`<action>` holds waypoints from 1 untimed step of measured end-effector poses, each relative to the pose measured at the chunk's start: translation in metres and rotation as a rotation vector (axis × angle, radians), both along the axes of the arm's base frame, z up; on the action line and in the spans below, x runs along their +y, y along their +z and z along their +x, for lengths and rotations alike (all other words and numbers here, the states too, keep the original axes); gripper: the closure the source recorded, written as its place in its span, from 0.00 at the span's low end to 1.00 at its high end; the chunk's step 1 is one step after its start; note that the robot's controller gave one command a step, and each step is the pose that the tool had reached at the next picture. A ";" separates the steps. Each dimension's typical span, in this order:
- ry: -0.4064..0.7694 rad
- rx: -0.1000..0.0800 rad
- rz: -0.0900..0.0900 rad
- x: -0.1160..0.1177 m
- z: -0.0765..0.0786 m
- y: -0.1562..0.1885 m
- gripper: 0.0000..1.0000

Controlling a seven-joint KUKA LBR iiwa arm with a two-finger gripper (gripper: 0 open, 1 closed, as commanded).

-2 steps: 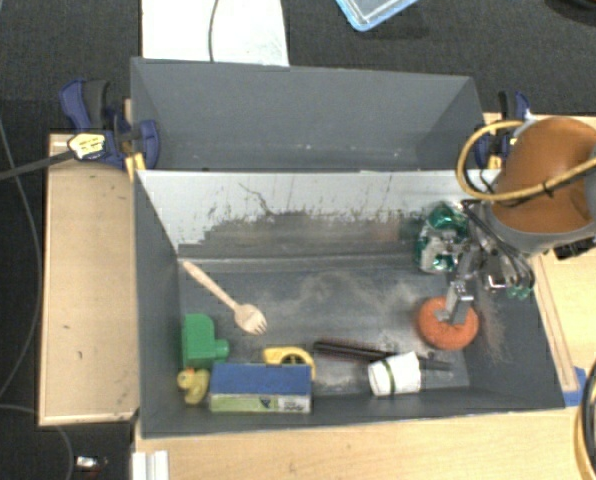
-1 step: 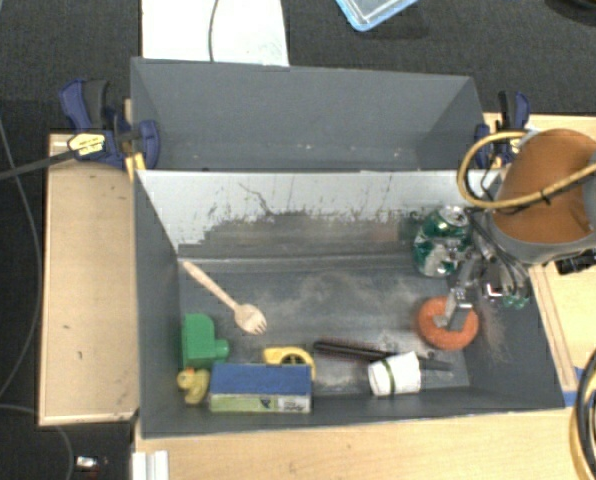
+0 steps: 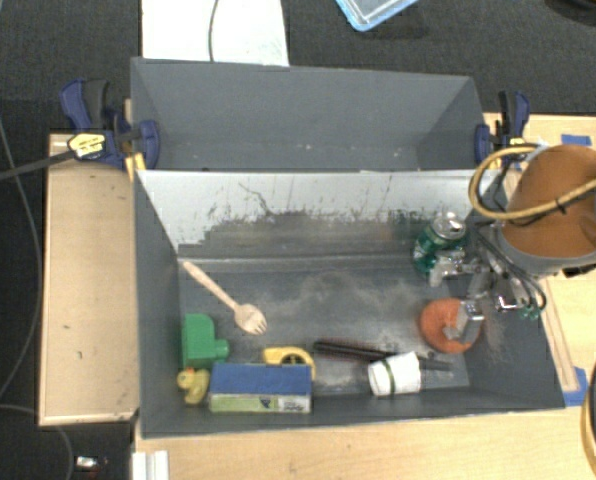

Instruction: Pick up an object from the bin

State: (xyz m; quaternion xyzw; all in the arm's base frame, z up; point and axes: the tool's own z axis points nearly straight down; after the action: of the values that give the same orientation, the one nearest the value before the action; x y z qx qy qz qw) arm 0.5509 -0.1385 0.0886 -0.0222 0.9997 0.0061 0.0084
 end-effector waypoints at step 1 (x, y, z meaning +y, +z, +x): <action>-0.092 0.007 0.002 -0.010 -0.024 -0.017 1.00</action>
Offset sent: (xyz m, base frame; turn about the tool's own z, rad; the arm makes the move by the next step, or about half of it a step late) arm 0.0000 0.0000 0.0000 0.0000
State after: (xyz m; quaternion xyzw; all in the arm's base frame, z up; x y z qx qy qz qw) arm 0.5268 -0.1485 0.0714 0.0237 0.9997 0.0069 0.0052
